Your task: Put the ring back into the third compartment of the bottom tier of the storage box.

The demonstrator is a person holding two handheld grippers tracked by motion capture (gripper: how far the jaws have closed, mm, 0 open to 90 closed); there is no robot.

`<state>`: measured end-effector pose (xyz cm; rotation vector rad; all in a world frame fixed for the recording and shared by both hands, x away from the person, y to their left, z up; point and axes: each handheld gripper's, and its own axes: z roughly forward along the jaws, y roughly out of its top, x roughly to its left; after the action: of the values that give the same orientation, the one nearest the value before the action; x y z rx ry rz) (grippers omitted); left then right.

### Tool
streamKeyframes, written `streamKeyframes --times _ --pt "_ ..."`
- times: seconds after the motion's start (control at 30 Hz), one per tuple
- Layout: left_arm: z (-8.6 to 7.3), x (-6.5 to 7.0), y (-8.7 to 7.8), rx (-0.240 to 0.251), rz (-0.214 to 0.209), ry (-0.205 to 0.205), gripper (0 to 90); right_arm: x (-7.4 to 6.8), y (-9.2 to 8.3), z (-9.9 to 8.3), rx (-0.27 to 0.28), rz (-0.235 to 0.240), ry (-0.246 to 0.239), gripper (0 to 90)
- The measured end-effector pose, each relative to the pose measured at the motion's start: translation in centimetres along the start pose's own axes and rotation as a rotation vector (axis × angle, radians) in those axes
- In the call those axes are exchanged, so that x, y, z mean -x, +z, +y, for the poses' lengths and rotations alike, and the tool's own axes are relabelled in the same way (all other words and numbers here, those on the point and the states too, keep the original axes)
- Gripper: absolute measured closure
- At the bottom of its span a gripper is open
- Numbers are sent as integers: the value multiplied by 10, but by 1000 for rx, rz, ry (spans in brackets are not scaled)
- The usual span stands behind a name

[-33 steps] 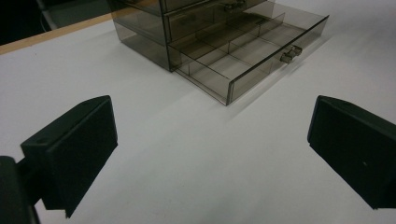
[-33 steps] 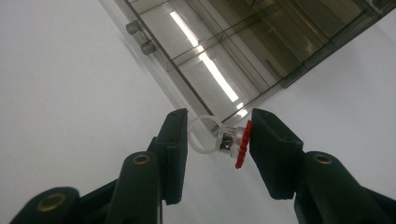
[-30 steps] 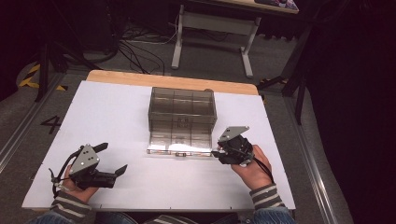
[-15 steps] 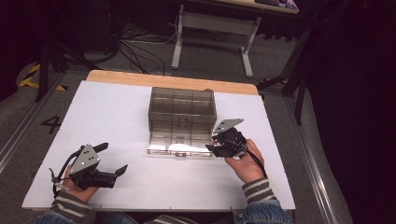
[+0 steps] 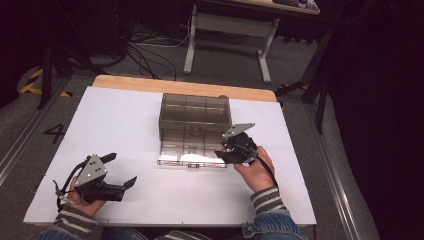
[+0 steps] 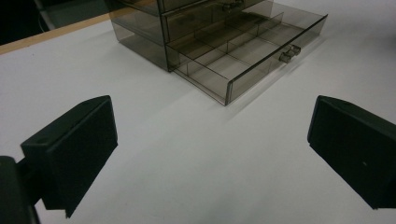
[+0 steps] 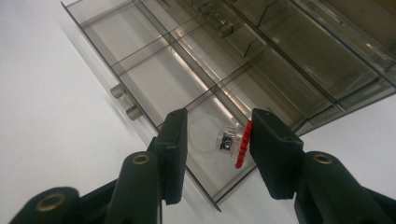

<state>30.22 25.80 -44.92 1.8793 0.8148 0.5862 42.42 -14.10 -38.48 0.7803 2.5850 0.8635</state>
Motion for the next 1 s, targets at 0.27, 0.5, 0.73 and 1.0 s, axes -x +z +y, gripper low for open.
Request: streamKeyframes --times 0.27,0.5,0.73,1.0 --pt "0 0 0 1 -1 0 22 -2 5 0 7 -6 -1 580" --pt "0 0 0 -1 -1 1 23 -3 9 -2 35 -19 -5 580" --pt "0 0 0 -1 -1 0 23 -5 16 -5 52 -37 -5 580" --pt "0 0 1 -3 -1 1 23 -4 30 -7 20 -32 4 579"
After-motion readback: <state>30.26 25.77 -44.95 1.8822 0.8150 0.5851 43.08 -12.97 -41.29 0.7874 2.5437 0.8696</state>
